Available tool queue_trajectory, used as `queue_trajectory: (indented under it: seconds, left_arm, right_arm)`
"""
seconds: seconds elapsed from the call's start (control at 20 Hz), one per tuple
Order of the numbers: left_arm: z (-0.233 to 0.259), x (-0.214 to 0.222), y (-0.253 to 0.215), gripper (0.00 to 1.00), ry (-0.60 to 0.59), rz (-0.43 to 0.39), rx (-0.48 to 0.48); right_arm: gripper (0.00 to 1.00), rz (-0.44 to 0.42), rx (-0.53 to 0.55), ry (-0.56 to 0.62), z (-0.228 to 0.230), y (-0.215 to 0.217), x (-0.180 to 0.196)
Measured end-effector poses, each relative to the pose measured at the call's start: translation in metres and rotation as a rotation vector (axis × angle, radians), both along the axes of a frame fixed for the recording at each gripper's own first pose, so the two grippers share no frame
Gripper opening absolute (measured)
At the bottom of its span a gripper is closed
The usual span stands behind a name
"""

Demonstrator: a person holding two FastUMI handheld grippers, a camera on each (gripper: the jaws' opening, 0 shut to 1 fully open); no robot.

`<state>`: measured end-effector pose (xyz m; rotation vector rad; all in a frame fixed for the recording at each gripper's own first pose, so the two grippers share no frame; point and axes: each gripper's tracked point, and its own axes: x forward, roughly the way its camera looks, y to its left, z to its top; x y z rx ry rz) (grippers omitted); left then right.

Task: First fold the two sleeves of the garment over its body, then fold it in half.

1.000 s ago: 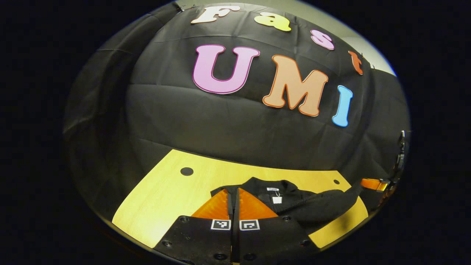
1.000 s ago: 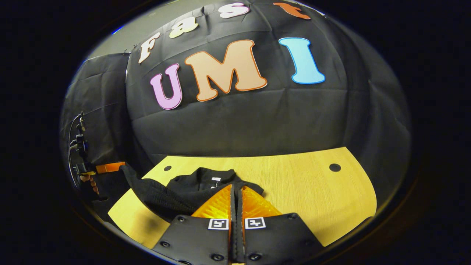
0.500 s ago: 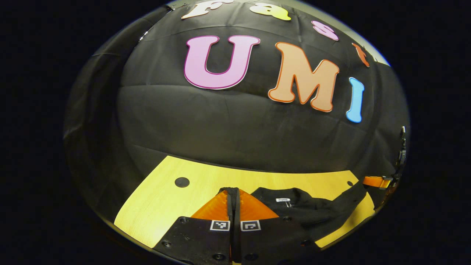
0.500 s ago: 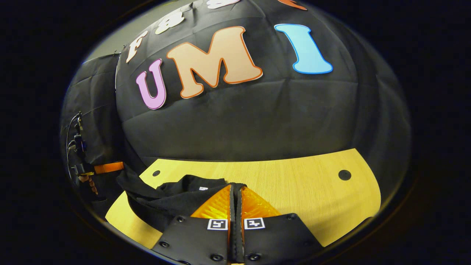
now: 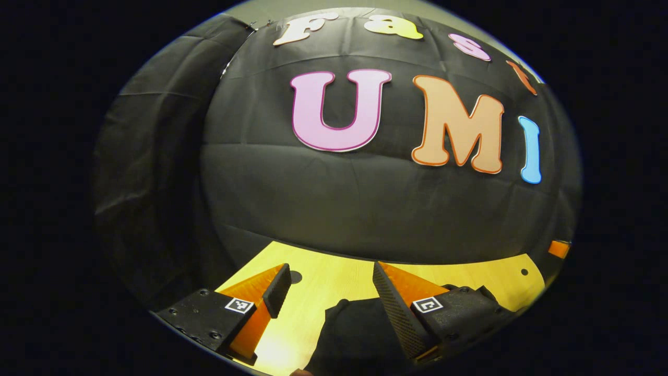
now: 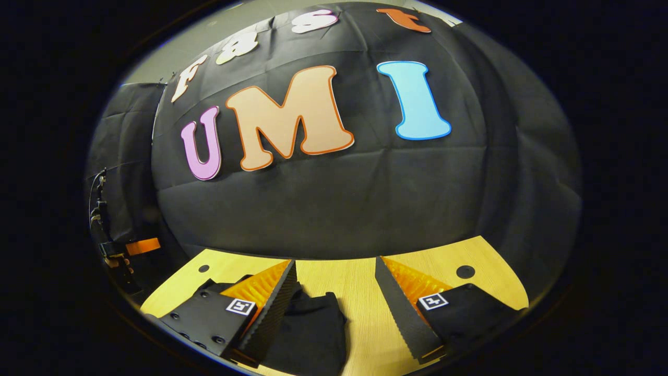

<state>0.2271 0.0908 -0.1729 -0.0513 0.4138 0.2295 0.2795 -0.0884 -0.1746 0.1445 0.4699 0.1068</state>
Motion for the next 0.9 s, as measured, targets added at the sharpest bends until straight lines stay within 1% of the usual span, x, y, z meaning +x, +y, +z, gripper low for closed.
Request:
queue_trajectory:
  seconds: [0.1,0.2,0.3,0.35,0.4,0.45,0.5,0.55,0.6,0.65,0.7,0.75,0.9]
  left_arm:
    - [0.026,-0.013,-0.004,0.94,-0.05,-0.016,0.026]
    - [0.052,-0.035,-0.007,0.93,-0.103,-0.024,0.067]
    - [0.077,-0.06,-0.015,0.94,-0.156,-0.053,0.102]
    - [0.087,-0.073,-0.018,0.93,-0.172,-0.069,0.109]
    - [0.095,-0.088,-0.022,0.93,-0.182,-0.087,0.106]
    - [0.102,-0.108,-0.026,0.93,-0.191,-0.093,0.099]
    - [0.11,-0.125,-0.027,0.93,-0.203,-0.095,0.089]
    - [0.114,-0.143,-0.028,0.94,-0.204,-0.096,0.081]
    - [0.119,-0.161,-0.029,0.93,-0.21,-0.097,0.081]
    - [0.124,-0.18,-0.03,0.93,-0.214,-0.1,0.086]
    - [0.127,-0.196,-0.03,0.93,-0.218,-0.106,0.099]
    - [0.128,-0.213,-0.031,0.93,-0.216,-0.115,0.118]
    - [0.132,-0.253,-0.033,0.93,-0.207,-0.144,0.151]
  right_arm:
    - [0.97,-0.014,-0.013,-0.036,0.017,0.0,-0.019]
    - [0.97,-0.032,-0.022,-0.078,0.038,0.002,-0.047]
    - [0.97,-0.047,-0.029,-0.142,0.064,0.008,-0.078]
    - [0.97,-0.058,-0.039,-0.167,0.074,0.01,-0.095]
    - [0.93,-0.065,-0.049,-0.192,0.081,0.013,-0.112]
    - [0.92,-0.074,-0.058,-0.211,0.089,0.015,-0.13]
    - [0.97,-0.085,-0.063,-0.227,0.094,0.019,-0.149]
    - [0.96,-0.088,-0.058,-0.241,0.099,0.024,-0.169]
    - [0.92,-0.089,-0.055,-0.256,0.104,0.029,-0.187]
    - [0.92,-0.097,-0.052,-0.269,0.108,0.032,-0.206]
    - [0.96,-0.103,-0.05,-0.28,0.108,0.035,-0.224]
    - [0.92,-0.105,-0.042,-0.282,0.106,0.038,-0.241]
    - [0.92,-0.114,-0.039,-0.265,0.1,0.044,-0.285]
